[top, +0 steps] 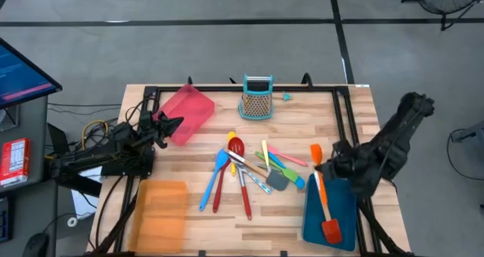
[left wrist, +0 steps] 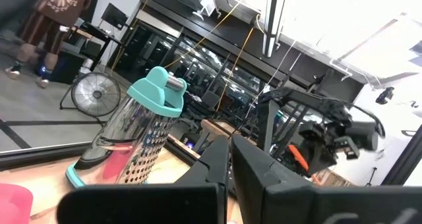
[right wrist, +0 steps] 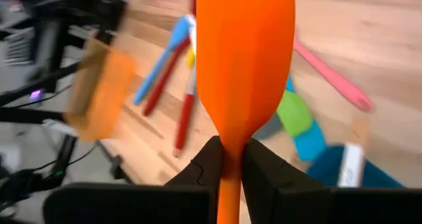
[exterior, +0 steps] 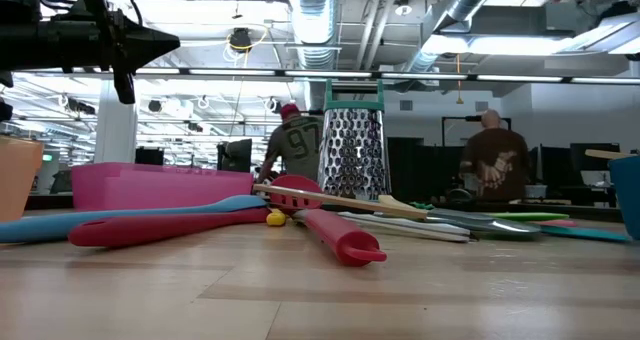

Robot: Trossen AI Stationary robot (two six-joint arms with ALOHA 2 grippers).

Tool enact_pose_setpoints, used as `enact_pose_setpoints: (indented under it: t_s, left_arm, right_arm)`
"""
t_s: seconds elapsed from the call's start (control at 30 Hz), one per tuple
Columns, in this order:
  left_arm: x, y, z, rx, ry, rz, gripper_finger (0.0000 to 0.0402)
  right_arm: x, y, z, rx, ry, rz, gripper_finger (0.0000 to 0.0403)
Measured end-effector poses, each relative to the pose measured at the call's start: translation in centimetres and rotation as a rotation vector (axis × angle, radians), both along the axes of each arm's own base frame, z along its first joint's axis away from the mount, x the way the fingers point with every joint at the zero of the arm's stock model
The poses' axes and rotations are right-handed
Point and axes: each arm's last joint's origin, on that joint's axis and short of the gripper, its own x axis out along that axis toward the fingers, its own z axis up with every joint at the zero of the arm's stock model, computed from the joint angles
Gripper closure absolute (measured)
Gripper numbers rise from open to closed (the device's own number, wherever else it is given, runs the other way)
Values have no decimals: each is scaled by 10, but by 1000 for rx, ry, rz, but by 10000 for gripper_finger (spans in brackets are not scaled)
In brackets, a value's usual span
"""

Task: Pick & Place Kitchen Items
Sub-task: Put the orange spatula into the blue bin

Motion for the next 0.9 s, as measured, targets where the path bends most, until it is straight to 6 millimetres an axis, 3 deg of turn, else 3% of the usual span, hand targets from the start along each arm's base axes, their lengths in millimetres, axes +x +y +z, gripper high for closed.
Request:
enact_pose_setpoints:
  t_s: [0.3,0.63,0.9]
  left_arm:
    - [0,0,0,0,-1,0,399]
    - [0,0,0,0,-1,0,399]
    - [0,0,0,1,-2,0,399]
  right_arm:
    - [0,36,-28,29,165,-37,365]
    - [5,60,-54,29,362,-10,365]
    - [7,75,-81,-2,621,-18,365]
